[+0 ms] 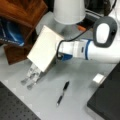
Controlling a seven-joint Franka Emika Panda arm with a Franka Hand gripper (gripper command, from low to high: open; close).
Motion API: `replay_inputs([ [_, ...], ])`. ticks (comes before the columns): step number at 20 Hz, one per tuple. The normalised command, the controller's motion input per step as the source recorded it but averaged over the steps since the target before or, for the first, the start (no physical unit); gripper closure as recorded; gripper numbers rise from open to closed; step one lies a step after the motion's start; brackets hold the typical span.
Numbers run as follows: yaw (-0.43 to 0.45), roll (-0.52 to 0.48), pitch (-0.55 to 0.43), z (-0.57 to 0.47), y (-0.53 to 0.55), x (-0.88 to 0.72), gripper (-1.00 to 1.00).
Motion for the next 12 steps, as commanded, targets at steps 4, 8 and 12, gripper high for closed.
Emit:
replay_inputs([
  [4, 0.161, 0.045, 0.048, 0.07, -0.19, 0.01, -1.0],
  [8, 0.165, 0.083, 0.026, 0.06, -0.17, 0.09, -1.0],
  [12, 0.16, 0.078, 0.009, 0.07, -0.15, 0.08, -1.0],
])
